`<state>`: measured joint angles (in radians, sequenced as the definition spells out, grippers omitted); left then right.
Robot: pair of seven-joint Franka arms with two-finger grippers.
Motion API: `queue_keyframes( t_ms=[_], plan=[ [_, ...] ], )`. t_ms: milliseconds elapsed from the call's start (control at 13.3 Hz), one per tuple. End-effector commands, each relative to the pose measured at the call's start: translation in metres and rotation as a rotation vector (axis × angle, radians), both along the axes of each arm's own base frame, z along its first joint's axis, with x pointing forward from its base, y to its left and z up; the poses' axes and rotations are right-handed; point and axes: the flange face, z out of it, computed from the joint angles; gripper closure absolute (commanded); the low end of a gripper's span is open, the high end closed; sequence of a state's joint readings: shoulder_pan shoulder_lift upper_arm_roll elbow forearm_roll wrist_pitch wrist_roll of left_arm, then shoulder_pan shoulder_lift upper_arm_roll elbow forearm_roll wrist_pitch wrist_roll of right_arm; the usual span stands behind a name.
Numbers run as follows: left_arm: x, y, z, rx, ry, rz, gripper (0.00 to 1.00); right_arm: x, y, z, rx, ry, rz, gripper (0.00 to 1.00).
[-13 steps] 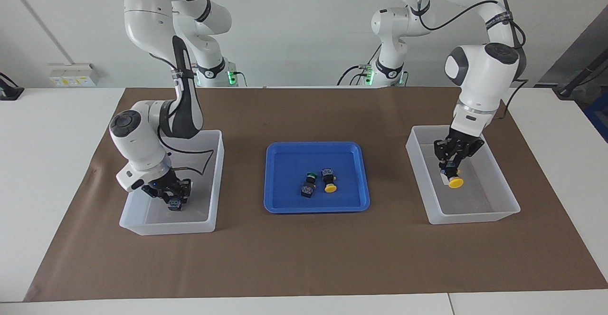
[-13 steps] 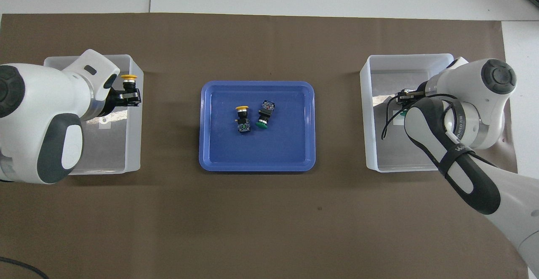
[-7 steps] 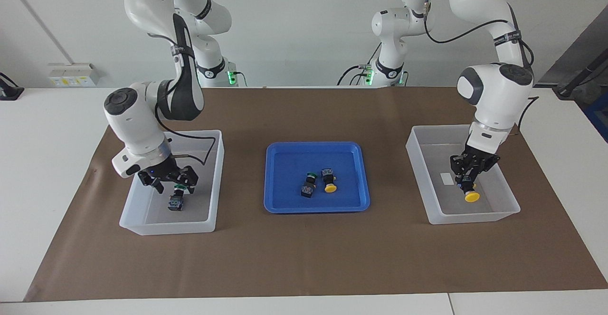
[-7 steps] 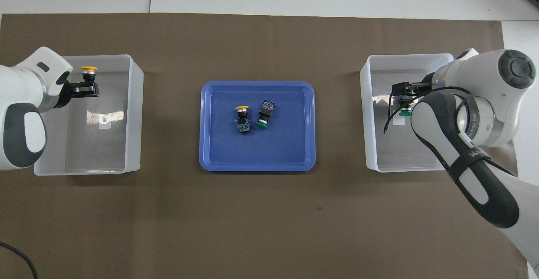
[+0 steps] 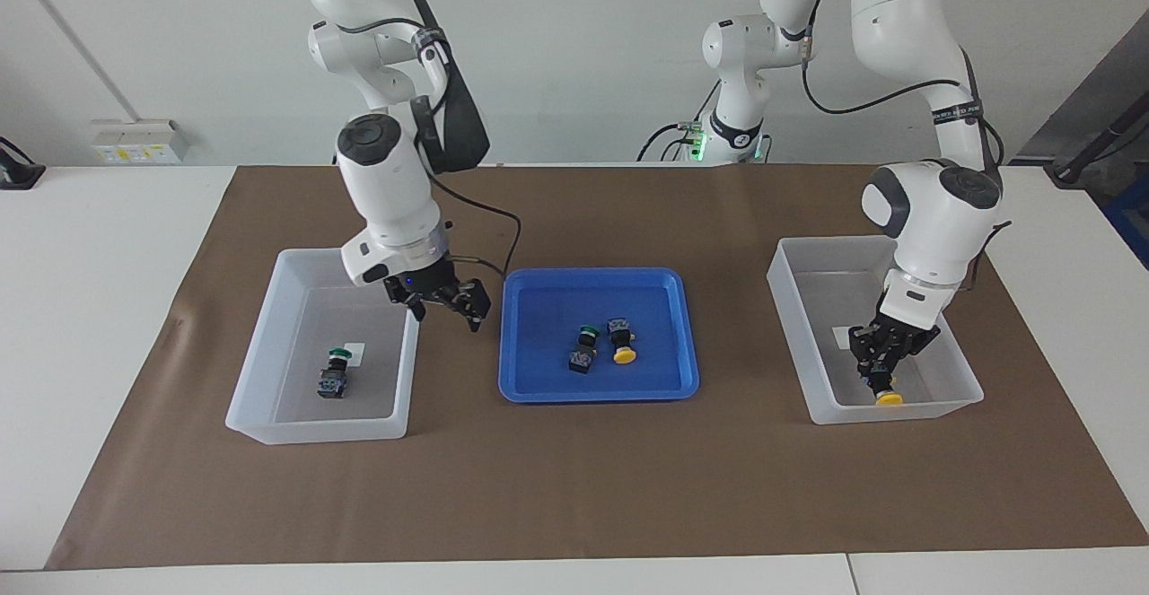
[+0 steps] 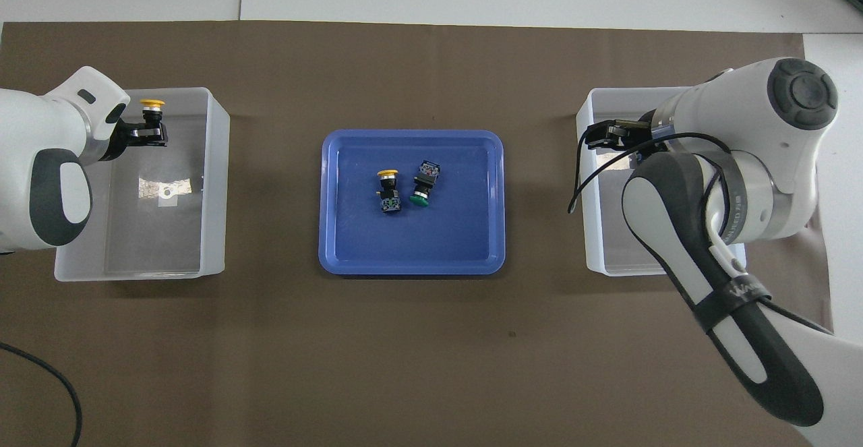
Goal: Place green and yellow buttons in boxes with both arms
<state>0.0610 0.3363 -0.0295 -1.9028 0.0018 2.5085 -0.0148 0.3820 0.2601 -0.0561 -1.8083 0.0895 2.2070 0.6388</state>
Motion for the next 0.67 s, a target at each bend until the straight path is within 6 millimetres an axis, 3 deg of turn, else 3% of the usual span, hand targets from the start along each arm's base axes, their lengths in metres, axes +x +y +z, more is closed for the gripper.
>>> queue_keyframes(
  t_ms=[0,150,225,375,449,599],
  plan=[
    [0.017,0.008,-0.007,-0.001,-0.056,-0.002,1.0,0.004,0.044,-0.014,0.037,-0.022,-0.113,0.0],
    [0.018,0.007,-0.015,-0.001,-0.073,-0.003,1.0,0.007,0.08,-0.029,0.053,-0.022,-0.152,0.0],
    [0.018,0.006,-0.015,-0.001,-0.075,-0.004,0.92,0.011,0.096,-0.039,0.06,-0.023,-0.173,0.0],
    [0.018,-0.001,-0.015,-0.003,-0.076,-0.012,0.6,0.011,0.132,-0.064,0.049,-0.025,-0.179,0.0],
    [0.019,-0.004,-0.013,-0.004,-0.079,-0.015,0.41,0.013,0.134,-0.071,0.051,-0.031,-0.174,0.0],
    [0.019,0.001,-0.009,-0.003,-0.087,-0.008,0.36,0.02,0.139,-0.078,0.069,-0.071,-0.154,0.0]
  ],
)
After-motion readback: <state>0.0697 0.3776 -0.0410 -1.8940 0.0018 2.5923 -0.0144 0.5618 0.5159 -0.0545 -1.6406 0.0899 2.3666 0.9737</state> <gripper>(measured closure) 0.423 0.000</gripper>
